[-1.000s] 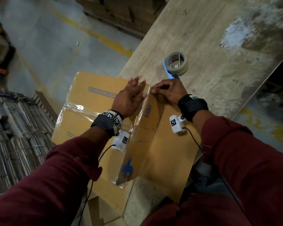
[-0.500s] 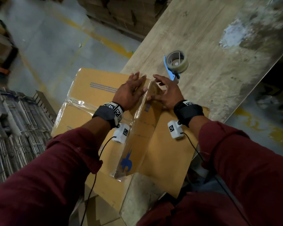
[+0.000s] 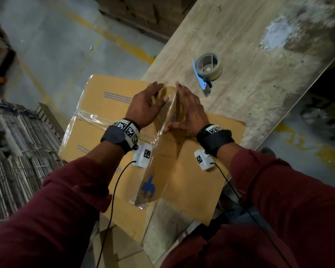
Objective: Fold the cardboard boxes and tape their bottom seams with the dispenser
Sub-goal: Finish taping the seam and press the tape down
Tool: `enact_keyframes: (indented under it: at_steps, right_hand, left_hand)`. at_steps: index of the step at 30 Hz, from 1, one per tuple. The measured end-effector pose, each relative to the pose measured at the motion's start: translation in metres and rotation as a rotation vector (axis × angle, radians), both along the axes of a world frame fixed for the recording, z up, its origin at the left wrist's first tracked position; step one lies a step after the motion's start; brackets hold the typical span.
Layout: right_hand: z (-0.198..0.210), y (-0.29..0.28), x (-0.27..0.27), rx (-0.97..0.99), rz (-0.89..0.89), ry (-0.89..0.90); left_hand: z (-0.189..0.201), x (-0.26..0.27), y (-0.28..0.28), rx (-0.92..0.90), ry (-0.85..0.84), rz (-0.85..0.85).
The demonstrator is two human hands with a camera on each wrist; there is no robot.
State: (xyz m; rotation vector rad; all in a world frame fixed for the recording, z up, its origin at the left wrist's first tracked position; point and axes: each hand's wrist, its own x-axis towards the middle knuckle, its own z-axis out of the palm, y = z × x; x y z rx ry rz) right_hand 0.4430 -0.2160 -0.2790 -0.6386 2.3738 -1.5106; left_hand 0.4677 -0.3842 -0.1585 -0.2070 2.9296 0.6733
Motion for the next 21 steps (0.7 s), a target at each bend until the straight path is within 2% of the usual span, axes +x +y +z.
enact_keyframes:
  at_steps: [5,7,9,13,18,21]
  right_hand:
    - [0.007,0.002,0.004,0.079,-0.01,0.058]
    - [0.013,0.002,0.006,0.128,0.002,0.214]
    - [0.019,-0.001,0.014,0.158,0.091,0.385]
    - [0.016,-0.015,0.031,0.12,0.253,0.554]
    - [0.012,-0.024,0.032,0.134,0.227,0.555]
    - [0.018,-0.017,0.032,0.181,0.26,0.607]
  left_hand:
    - [0.023,0.062,0.002,0.104,0.053,0.197]
    - [0.027,0.101,-0.001,0.086,0.016,0.237]
    - [0.026,0.142,-0.007,0.05,-0.011,0.267]
    - [0.019,0.2,-0.021,0.047,-0.004,0.289]
    - [0.022,0.248,-0.048,0.021,-0.055,0.134]
    - [0.027,0.269,-0.061,0.077,-0.113,0.162]
